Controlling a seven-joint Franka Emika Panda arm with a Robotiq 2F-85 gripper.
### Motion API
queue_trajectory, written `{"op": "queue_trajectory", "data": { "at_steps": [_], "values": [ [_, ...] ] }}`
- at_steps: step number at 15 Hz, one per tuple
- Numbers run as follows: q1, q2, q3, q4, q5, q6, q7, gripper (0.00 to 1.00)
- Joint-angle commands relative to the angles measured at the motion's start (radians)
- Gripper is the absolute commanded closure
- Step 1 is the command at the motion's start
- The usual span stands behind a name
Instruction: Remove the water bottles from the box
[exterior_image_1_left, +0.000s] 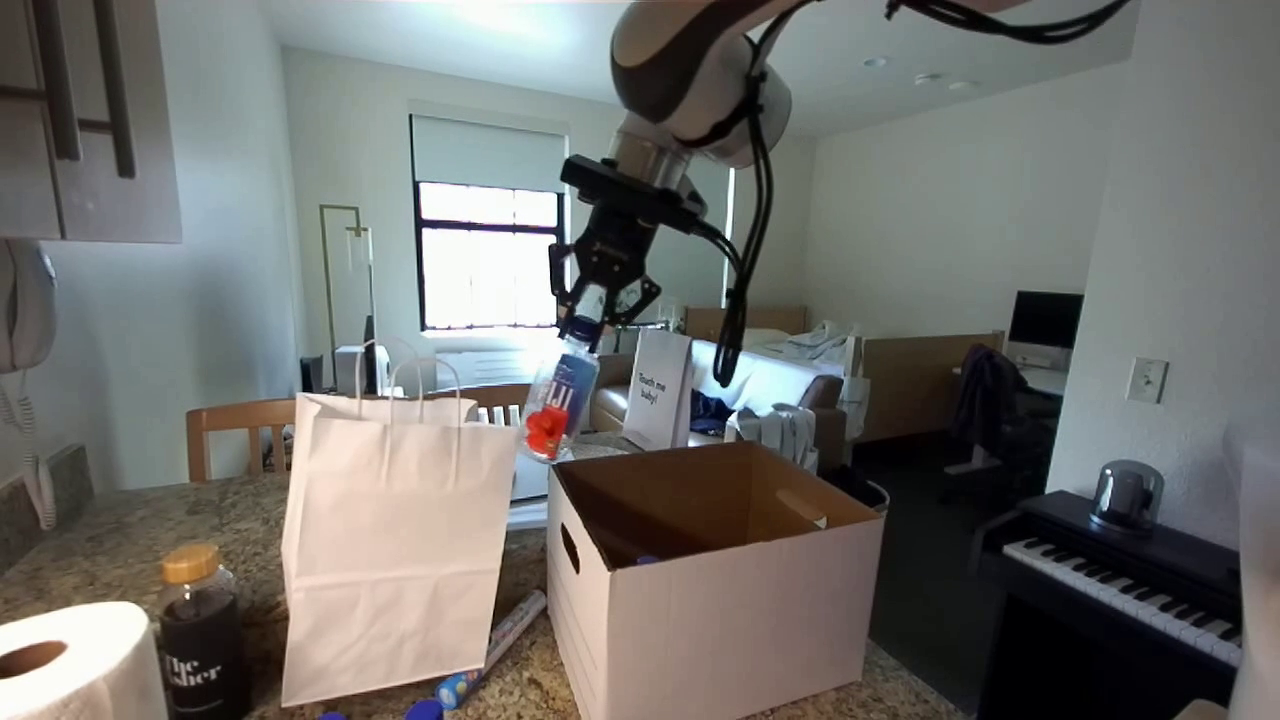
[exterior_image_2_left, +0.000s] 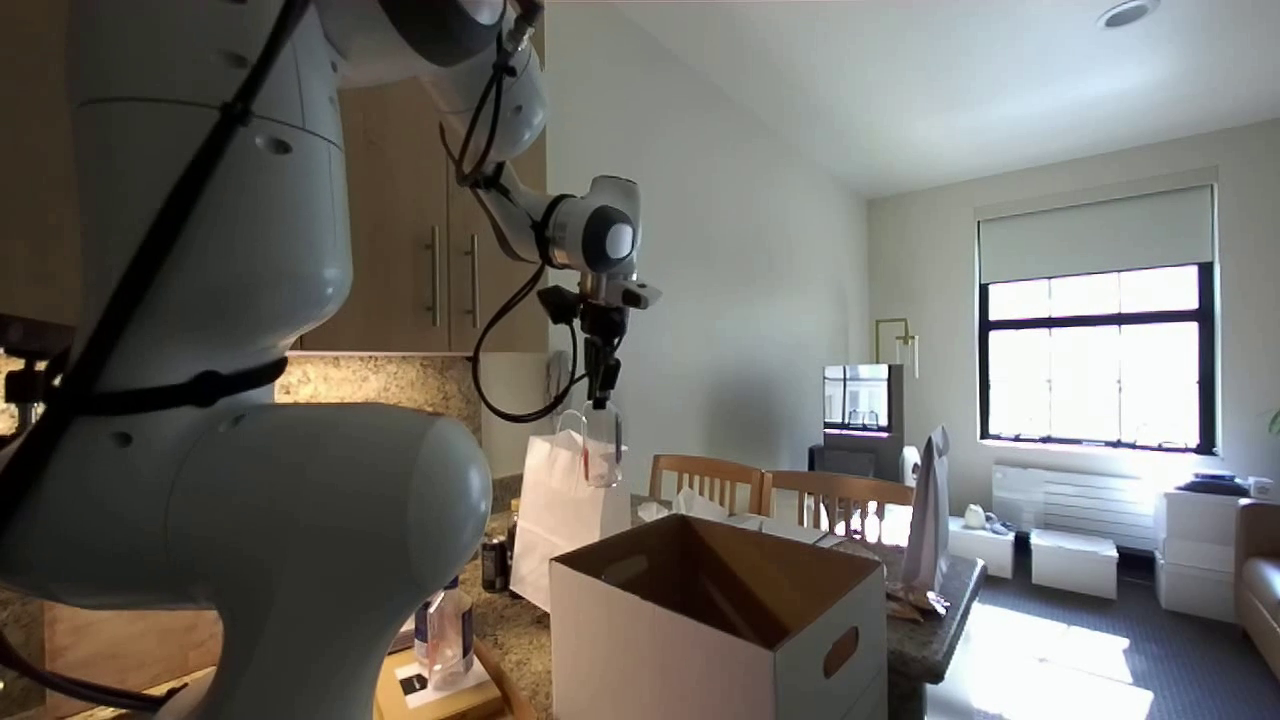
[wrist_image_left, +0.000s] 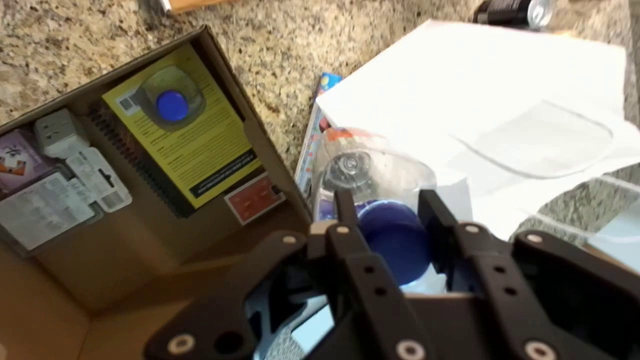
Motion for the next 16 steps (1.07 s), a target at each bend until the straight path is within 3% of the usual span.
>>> {"op": "queue_trajectory", "data": {
  "at_steps": [1, 4, 7, 16],
  "values": [
    [-0.161, 0.192, 0.212, 0.168, 0.104, -0.138, -0.120, 0.90],
    [-0.222, 0.335, 0.337, 0.270, 0.055, -0.236, -0.127, 0.90],
    [-0.230, 0.464, 0.399, 0.338, 0.006, -0.318, -0.135, 0.90],
    [-0.183, 0.789, 0.409, 0.534, -0.211, -0.609, -0.263, 0.90]
  ]
}}
